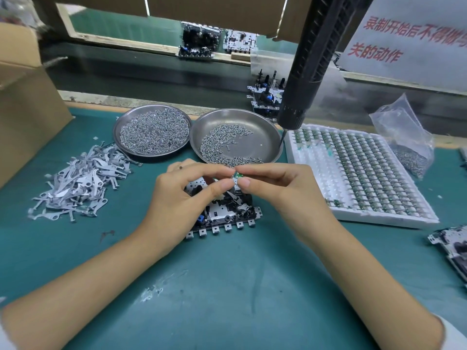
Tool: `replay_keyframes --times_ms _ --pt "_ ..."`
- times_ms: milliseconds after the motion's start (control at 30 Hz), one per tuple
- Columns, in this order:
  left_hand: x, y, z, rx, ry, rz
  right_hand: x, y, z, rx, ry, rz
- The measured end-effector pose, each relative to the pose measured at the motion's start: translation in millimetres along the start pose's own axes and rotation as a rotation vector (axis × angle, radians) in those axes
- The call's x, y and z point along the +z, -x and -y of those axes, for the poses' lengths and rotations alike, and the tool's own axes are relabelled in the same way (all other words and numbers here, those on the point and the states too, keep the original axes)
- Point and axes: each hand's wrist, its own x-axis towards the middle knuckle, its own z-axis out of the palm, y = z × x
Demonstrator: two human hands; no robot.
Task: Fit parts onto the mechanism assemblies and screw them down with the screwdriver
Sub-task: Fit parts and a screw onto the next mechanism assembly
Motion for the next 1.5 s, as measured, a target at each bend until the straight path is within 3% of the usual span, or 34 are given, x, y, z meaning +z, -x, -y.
replay_keyframes --times_ms 367,533,767,900,1167,1500 --pt "-0.2 -1.5 -2.1 0.076 -0.04 0.005 1.5 0.6 -0.9 -0.052 0.087 0.028" --pt "-1.7 -1.9 -5.9 0.068 -0.05 -0.004 1.9 2.9 -2.2 -0.129 0.19 0.049" --pt "-7.9 -3.4 -9.5 0.187 -0.189 0.046 3.1 4.7 -4.0 -0.237 0.225 0.061" --pt "-14.9 -1.9 -8.6 0.239 -0.27 0.102 4.0 7.0 -10.4 -0.354 0.403 0.04" --pt "-33.3 8.8 -1.6 0.076 -0.132 0.052 10.7 9.1 -28.1 -0.645 0.729 0.145" --pt "-29.6 10.6 -7.4 0.023 -0.143 0.03 8.8 7.3 -33.8 -0.767 0.907 0.185"
